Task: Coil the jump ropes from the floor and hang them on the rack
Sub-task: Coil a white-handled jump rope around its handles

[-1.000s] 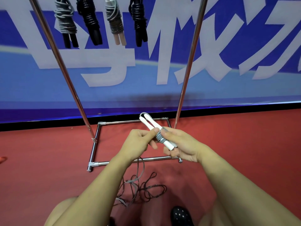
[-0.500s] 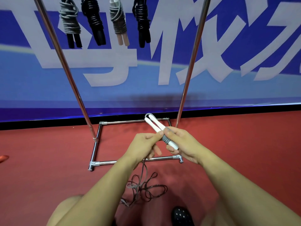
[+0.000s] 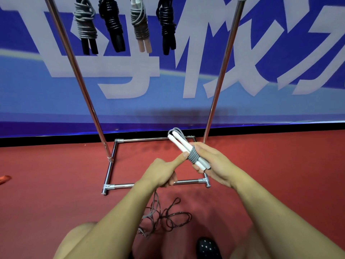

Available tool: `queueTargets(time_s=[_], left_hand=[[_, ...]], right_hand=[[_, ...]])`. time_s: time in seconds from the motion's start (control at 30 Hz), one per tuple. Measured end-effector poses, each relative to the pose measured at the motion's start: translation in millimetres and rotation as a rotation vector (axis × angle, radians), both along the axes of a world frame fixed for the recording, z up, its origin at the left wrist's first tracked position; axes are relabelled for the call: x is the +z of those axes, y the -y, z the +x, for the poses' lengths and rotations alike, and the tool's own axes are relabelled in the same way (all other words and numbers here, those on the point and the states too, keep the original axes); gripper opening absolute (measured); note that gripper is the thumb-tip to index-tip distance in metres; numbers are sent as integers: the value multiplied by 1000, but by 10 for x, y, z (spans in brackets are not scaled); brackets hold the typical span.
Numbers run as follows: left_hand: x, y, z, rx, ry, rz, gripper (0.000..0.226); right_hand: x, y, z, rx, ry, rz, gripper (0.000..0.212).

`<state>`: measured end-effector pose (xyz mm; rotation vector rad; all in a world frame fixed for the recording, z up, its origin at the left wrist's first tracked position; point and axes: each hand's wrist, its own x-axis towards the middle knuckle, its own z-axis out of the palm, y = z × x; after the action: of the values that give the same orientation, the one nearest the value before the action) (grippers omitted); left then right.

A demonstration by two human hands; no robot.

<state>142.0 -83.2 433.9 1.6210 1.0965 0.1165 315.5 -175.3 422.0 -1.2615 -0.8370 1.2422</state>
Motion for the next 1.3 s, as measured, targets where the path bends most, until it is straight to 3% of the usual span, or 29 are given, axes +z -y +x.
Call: queueTargets(time_s=[0.17,0.37,0.6,0.83,1.03,1.13,1.3], left_hand=[[-3,-18,13,103,117,118,68],[-60,118,157,59,264,220,32],[28,38,139,9,234,137,46],[63,85,111,33,246,59,70],[50,69,65,-5,230,122,61],[112,83,49,-33,307,62,55],[94,58,24,-118,342,49,56]], right_hand=[[-18,-11,31,-27,75,43,27],[-26,-97,43,-180,191,84,26],[-85,-98,91,-151,321,40,22],[-120,-85,50,-78,381,35,35],[-78,-56,61,-44,304,-19,55],[-48,-17,79,2,122,-69,63],[14,57,30,207,-94,-149,39]])
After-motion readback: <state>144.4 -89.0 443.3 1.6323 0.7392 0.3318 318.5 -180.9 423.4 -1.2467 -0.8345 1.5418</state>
